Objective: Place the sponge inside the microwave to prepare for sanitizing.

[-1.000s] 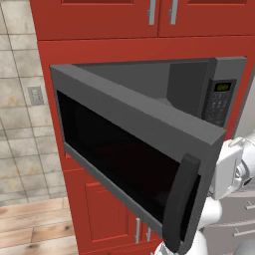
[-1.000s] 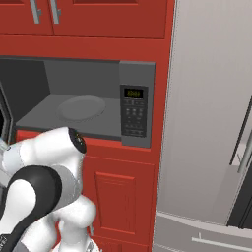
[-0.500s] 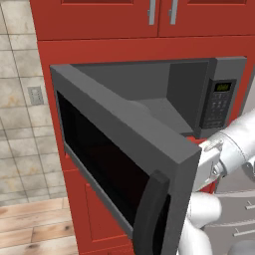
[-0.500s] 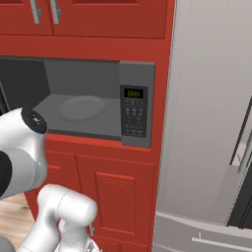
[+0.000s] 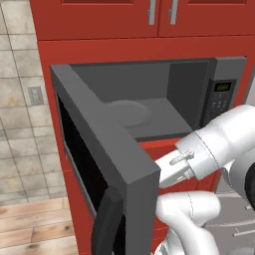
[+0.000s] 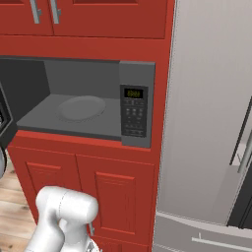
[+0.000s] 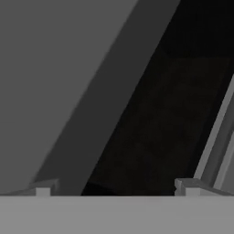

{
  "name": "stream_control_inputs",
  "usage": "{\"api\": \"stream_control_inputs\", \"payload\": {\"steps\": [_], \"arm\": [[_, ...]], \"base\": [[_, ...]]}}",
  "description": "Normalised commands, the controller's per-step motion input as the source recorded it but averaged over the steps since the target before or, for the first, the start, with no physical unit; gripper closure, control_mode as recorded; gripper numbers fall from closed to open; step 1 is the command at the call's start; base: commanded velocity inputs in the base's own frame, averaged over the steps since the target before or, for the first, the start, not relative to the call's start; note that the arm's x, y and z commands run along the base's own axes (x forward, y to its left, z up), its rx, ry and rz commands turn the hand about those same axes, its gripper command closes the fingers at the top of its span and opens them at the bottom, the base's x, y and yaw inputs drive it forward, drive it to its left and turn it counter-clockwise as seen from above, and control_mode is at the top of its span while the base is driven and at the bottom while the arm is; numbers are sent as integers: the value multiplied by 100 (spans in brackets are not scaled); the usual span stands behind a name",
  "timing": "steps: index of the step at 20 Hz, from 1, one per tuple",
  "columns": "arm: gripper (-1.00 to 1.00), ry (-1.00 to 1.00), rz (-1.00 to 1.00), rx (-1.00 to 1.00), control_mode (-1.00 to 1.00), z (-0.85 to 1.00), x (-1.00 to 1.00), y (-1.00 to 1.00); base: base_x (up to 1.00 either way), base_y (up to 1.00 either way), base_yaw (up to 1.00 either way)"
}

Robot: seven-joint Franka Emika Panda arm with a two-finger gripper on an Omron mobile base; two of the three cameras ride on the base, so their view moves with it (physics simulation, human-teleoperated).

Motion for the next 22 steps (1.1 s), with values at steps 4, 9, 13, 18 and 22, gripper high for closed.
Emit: {"api": "stream_control_inputs", "payload": {"steps": [4, 9, 13, 18, 22], "arm": [[-100, -16, -11, 11, -100, -28, -15, 72], [-100, -11, -9, 11, -100, -8, 6, 41], [-100, -5, -10, 6, -100, 0, 4, 22], [-100, -10, -13, 3, -100, -11, 0, 41], [-100, 0, -16, 1, -100, -12, 1, 48]], "base": [[0, 0, 0], [0, 0, 0], [0, 0, 0], [0, 0, 0], [0, 0, 0]]}}
